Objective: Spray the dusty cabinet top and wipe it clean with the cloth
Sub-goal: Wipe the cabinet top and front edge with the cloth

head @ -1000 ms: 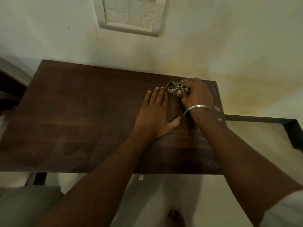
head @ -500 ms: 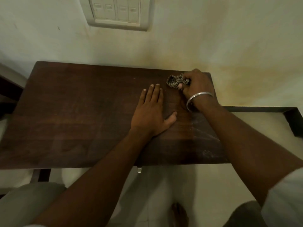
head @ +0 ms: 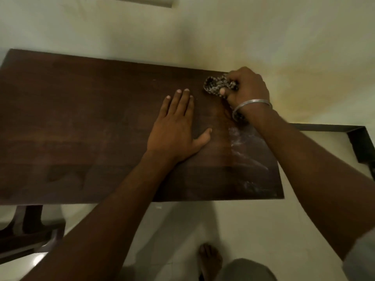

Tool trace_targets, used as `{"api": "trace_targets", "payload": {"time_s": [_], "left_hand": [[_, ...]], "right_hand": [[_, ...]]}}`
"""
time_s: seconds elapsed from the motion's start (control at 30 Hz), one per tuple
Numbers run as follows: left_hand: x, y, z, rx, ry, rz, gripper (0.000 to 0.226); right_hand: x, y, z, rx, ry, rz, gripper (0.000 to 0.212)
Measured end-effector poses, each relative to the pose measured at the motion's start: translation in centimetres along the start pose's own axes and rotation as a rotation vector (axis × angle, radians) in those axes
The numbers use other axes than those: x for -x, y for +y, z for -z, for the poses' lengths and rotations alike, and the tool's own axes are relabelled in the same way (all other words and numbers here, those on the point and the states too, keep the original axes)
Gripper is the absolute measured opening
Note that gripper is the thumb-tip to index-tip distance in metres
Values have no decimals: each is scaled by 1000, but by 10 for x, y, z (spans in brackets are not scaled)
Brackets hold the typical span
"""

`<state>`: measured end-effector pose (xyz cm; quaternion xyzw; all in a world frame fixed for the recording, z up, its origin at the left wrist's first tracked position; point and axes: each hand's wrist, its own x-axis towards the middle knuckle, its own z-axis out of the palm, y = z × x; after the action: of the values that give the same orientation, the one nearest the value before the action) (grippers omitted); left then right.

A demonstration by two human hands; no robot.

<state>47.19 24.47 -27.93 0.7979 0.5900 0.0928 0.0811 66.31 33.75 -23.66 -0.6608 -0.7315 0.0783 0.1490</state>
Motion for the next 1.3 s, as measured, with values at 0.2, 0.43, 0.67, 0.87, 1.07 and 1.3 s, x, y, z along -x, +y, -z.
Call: {"api": "trace_targets", "payload": {"time_s": [0.2, 0.43, 0.67, 0.87, 1.07, 1.3], "left_hand": [[13, 10, -2, -14, 13, 12, 88], [56, 44, -7, 4, 37, 63, 79], [74, 57, -9, -5, 34, 75, 81], [74, 56, -11, 7, 37, 45, 81], [74, 56, -9, 21, 22, -12, 78], [79, 62, -8, 59, 62, -46, 69]], "right_hand": [[24, -5, 7, 2, -13, -9, 35], [67, -3, 16, -21, -77, -9, 36], [98, -12, 11, -33, 6, -40, 28], [129, -4, 11, -26, 28, 38, 30], [123, -13, 18, -42, 12, -5, 31], [182, -3, 22, 7, 30, 53, 28]]}}
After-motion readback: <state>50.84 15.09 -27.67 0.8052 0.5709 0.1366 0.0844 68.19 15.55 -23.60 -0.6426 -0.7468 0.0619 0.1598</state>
